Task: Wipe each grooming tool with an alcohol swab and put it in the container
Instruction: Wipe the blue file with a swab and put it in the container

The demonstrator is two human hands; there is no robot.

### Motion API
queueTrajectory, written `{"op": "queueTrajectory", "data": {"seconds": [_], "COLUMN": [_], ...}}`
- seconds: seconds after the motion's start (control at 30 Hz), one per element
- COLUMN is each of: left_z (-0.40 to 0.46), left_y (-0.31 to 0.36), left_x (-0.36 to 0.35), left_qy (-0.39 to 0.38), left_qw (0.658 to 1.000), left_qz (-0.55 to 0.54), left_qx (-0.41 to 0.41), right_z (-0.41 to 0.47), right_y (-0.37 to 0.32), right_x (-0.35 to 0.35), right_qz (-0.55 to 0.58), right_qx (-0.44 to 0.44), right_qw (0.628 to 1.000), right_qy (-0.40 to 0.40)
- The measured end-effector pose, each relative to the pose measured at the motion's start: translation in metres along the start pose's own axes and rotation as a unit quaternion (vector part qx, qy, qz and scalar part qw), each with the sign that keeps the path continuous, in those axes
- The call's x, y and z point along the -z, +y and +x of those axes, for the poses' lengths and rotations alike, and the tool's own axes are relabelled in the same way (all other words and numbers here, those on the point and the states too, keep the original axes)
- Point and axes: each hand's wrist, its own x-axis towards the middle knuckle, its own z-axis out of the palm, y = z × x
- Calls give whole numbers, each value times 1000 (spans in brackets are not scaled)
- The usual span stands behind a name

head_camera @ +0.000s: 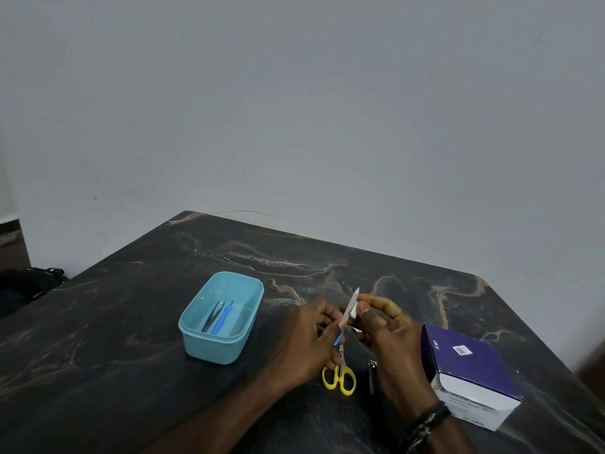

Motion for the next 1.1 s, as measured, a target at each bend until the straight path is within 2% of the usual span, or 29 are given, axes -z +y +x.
{"op": "queueTrajectory", "data": {"seconds": [0.23, 0.4, 0.6, 0.8, 1.0, 1.1], "left_z": [0, -3, 0, -2, -1, -1], "left_y": [-3, -1, -1, -2, 2, -1], "left_x": [0, -2, -2, -4, -4, -3], "left_qy": [-9, -29, -3, -20, 9, -3], "left_qw": [1000, 1000, 999, 997, 996, 997], "left_qz": [3, -3, -42, -65, -80, -76], "left_qx": [4, 3, 19, 33, 29, 28], "right_z": [-4, -2, -3, -1, -2, -1], "right_y": [-5, -4, -1, -1, 0, -1], "right_x": [-2, -3, -4, -1, -4, -2], "right_qz": [23, 28, -3, 22, 6, 15], "right_qx": [-13, -20, -31, -26, -34, -28], "right_qw": [999, 999, 999, 999, 999, 999], "right_qy": [-18, -2, -36, -6, -33, -14]}}
